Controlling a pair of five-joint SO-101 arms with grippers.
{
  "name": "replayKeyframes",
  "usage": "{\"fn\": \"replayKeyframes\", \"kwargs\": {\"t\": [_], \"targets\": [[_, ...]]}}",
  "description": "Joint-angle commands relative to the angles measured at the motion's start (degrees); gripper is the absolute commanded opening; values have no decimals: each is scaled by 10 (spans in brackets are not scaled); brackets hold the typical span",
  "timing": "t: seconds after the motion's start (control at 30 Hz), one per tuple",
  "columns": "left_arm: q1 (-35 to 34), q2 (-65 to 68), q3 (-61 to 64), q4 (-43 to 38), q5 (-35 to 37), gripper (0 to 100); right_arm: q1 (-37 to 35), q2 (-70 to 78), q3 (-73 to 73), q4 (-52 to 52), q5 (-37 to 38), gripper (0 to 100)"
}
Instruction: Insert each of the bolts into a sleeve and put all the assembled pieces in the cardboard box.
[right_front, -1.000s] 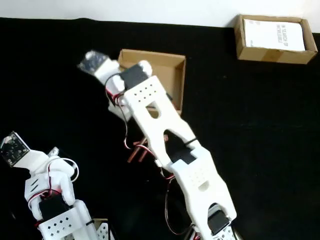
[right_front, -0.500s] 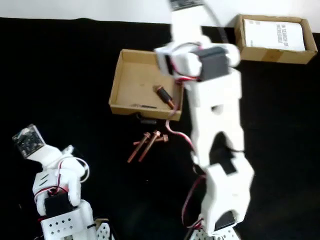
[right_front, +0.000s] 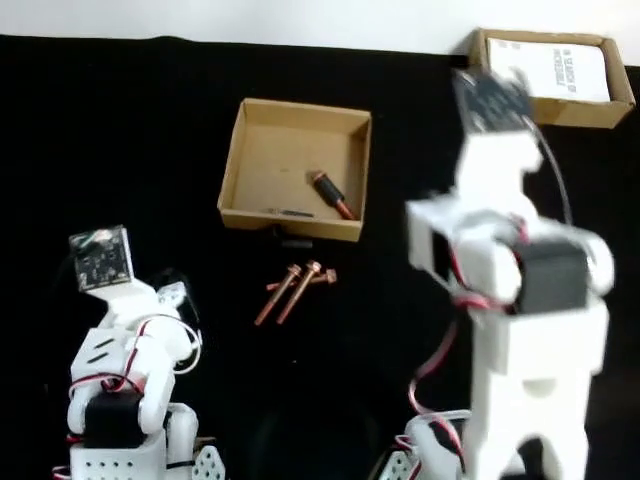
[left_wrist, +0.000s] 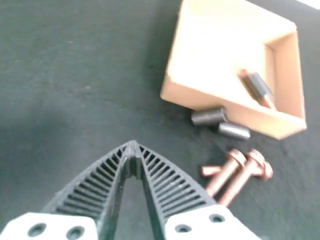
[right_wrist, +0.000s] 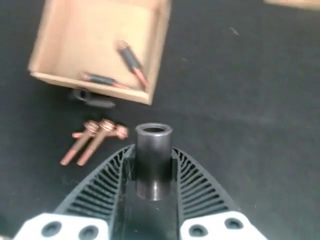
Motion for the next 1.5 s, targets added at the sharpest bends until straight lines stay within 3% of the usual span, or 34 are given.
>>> {"fn": "replayKeyframes", "kwargs": {"t": [0.0, 0.13, 0.3, 0.53, 0.63, 0.8, 1.03, 1.33, 1.47], "targets": [[26, 113, -86, 13, -4, 12, 66, -132, 135, -38, -4, 6], [46, 286, -194, 36, -5, 13, 124, -262, 266, -92, -2, 6], [128, 458, -286, 86, -40, 14, 225, -389, 391, -165, 0, 6], [229, 577, -343, 98, -84, 19, 371, -511, 556, -281, 44, 6], [248, 611, -365, 97, -108, 102, 402, -557, 624, -313, 62, 6], [249, 667, -396, 51, -116, 211, 429, -628, 706, -334, 85, 6], [250, 793, -430, -18, -169, 210, 431, -694, 774, -334, 90, 6], [247, 938, -517, -18, -171, 210, 430, -691, 779, -366, 90, 6], [248, 983, -538, -21, -209, 210, 431, -689, 780, -378, 90, 6]]}}
